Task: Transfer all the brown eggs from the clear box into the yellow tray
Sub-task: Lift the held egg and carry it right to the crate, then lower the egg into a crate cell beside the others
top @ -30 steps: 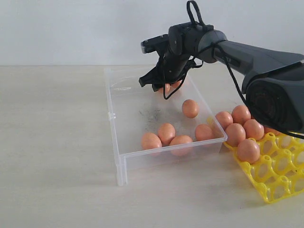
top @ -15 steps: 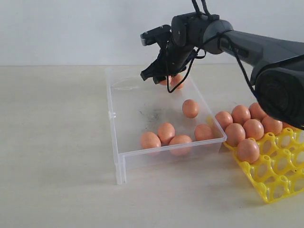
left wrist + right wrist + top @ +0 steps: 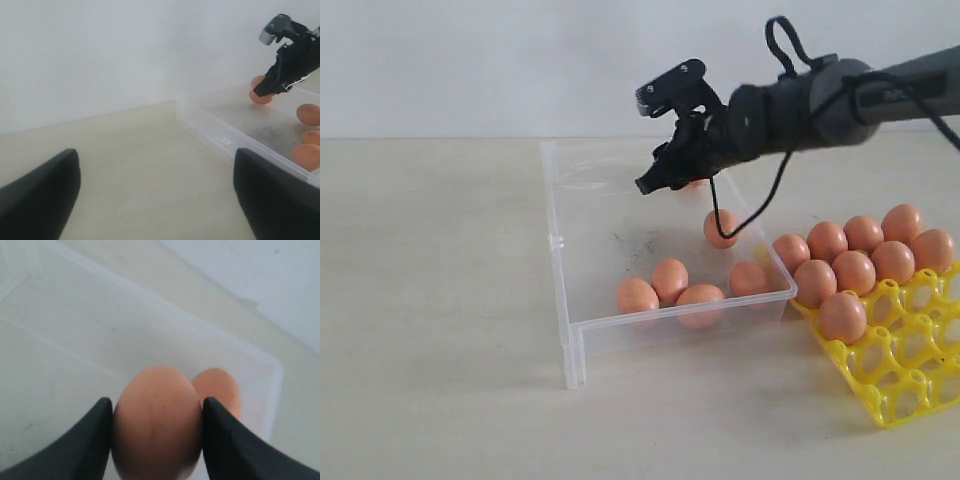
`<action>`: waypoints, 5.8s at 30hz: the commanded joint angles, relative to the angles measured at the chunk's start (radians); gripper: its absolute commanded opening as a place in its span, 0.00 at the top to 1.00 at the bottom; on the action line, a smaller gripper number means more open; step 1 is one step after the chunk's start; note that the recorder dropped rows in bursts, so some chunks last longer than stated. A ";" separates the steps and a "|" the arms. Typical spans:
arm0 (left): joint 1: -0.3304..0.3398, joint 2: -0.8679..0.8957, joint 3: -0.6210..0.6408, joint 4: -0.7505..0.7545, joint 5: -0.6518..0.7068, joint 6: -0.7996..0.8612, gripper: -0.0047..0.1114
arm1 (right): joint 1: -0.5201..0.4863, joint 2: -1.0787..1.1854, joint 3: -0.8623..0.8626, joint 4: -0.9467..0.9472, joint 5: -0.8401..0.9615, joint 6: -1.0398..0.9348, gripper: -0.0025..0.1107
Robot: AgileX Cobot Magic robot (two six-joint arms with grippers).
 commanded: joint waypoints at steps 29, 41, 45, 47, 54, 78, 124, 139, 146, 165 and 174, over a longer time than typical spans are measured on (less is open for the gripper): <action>-0.006 -0.004 0.004 -0.007 -0.007 -0.008 0.29 | -0.070 -0.723 1.433 0.122 -1.324 0.411 0.98; -0.006 -0.004 0.004 -0.007 -0.007 -0.008 0.29 | -0.070 -0.852 1.536 0.060 -1.286 0.516 0.98; -0.006 -0.004 0.004 -0.007 -0.007 -0.008 0.29 | -0.070 -0.852 1.536 0.085 -1.205 0.549 0.98; -0.006 -0.004 0.004 -0.007 -0.007 -0.008 0.29 | -0.070 -0.852 1.536 0.085 -1.179 0.573 0.98; -0.006 -0.004 0.004 -0.007 -0.007 -0.008 0.29 | -0.070 -0.852 1.536 0.098 -1.107 0.586 0.98; -0.006 -0.004 0.004 -0.007 -0.007 -0.008 0.29 | -0.070 -0.419 1.322 0.155 -1.115 0.628 0.98; -0.006 -0.004 0.004 -0.007 -0.007 -0.008 0.29 | -0.070 -0.553 1.314 0.418 -0.860 0.373 0.98; -0.006 -0.004 0.004 -0.007 -0.007 -0.008 0.29 | -0.070 -0.553 1.314 0.441 -0.812 0.361 0.48; -0.006 -0.004 0.004 -0.007 -0.007 -0.008 0.29 | -0.070 -0.555 1.314 0.452 -0.837 0.361 0.43; -0.006 -0.004 0.004 -0.007 -0.007 -0.008 0.29 | -0.070 -1.032 1.314 0.519 -0.676 0.105 0.53; -0.006 -0.004 0.004 -0.007 -0.007 -0.008 0.29 | -0.070 -1.003 1.314 0.810 -0.511 -0.224 0.98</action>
